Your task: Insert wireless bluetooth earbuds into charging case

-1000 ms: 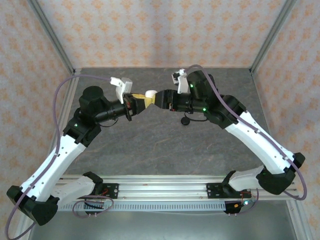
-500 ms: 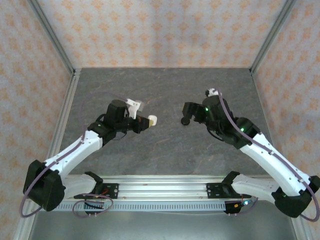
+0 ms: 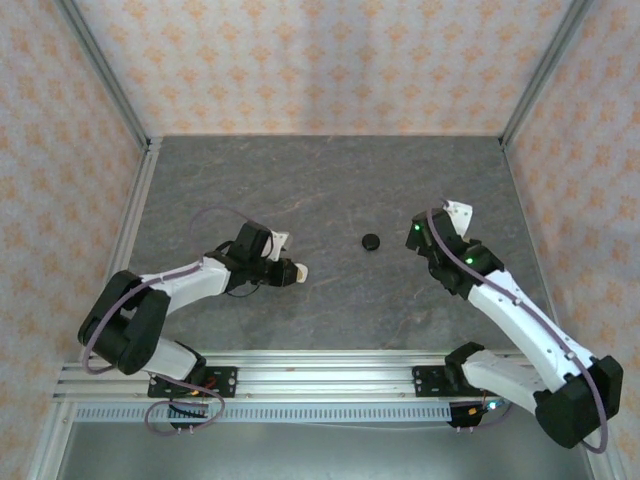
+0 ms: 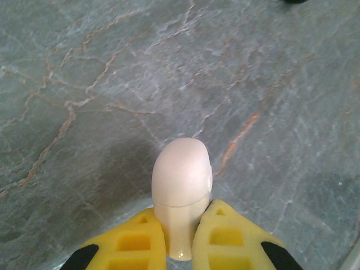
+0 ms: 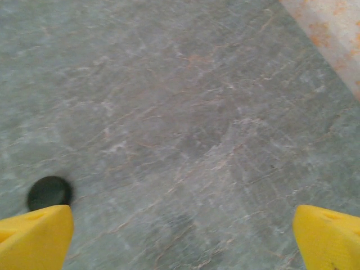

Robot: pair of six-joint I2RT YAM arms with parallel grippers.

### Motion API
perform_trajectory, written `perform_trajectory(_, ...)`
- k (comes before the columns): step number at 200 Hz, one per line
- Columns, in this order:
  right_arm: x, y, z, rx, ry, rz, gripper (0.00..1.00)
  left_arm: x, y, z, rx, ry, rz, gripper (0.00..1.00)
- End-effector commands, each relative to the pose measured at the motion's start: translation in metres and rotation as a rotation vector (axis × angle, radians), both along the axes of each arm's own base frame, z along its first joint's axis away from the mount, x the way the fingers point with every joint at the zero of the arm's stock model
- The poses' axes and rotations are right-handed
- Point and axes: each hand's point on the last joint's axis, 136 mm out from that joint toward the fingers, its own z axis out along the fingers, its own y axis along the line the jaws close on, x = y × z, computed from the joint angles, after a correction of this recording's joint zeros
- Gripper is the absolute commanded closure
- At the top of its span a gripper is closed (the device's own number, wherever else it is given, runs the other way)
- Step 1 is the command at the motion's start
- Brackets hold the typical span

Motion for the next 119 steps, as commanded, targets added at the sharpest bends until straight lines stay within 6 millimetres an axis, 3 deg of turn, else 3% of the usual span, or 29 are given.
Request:
perform_trajectory(1,0.011,-0.02,-0.004,-0.078,-0.023,-0.044,0.01,0.006,0.001,-0.003,0.033,-0.039,-0.004,0.9)
perform_trajectory(22,0.017,-0.034,-0.021,-0.093,-0.002,-0.065,0.01,0.005,0.005,-0.008,0.074,-0.023,-0.011,0.76)
perform_trajectory(51,0.026,-0.05,-0.031,-0.12,-0.015,-0.087,0.01,0.01,0.014,0.003,0.115,-0.052,0.001,0.63)
perform_trajectory(81,0.038,-0.064,-0.026,-0.154,-0.073,-0.095,0.01,0.025,0.035,0.029,0.176,-0.096,0.038,0.51)
perform_trajectory(101,0.043,-0.081,-0.031,-0.174,-0.091,-0.135,0.01,0.042,0.057,0.052,0.218,-0.136,0.093,0.36)
perform_trajectory(119,0.047,-0.091,-0.038,-0.194,-0.107,-0.148,0.01,0.058,0.07,0.07,0.261,-0.186,0.097,0.31)
